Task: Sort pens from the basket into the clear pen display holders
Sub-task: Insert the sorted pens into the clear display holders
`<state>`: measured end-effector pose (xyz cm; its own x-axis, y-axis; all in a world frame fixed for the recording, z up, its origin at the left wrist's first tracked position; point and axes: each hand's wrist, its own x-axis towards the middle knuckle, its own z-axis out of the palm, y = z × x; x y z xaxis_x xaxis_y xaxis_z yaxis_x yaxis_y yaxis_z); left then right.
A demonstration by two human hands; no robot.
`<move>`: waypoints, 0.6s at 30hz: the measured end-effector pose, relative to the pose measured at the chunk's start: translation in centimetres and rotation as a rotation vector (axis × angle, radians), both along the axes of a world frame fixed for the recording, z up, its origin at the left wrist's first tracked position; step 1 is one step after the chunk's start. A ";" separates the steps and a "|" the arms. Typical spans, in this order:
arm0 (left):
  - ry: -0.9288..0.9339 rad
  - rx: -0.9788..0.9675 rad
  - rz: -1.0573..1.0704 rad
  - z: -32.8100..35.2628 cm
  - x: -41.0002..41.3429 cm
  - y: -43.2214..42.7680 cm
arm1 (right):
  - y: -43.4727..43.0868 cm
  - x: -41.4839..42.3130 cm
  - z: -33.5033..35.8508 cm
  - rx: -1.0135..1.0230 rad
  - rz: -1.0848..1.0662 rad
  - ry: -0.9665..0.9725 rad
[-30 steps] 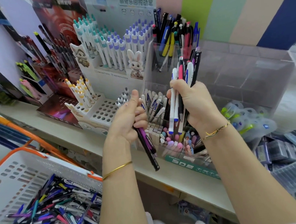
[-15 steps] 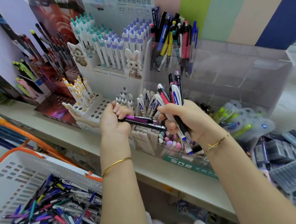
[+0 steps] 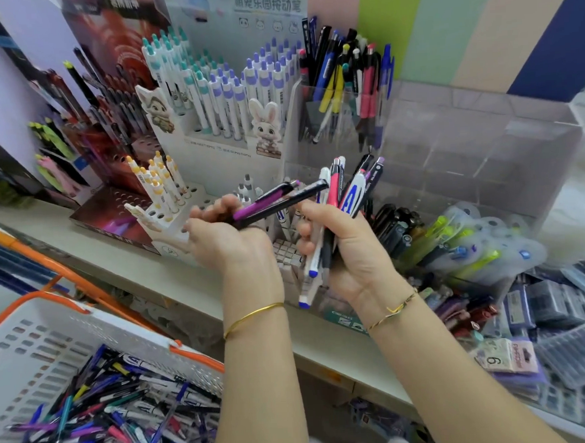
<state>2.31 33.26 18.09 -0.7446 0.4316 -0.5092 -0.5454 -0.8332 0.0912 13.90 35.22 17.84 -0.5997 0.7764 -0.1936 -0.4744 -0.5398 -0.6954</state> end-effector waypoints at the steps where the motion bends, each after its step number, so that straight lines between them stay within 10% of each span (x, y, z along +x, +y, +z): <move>1: 0.002 0.014 -0.015 0.1 0.5 0.2 | 0.1 -0.4 0.1 0.011 -0.022 0.008; 15: 0.350 -0.076 -0.729 -0.1 3.4 0.3 | 3.2 -0.6 3.5 0.172 -0.315 -0.126; 18: 0.751 -0.338 -0.908 -0.4 2.2 -0.8 | 4.0 0.6 4.1 0.253 -0.291 -0.225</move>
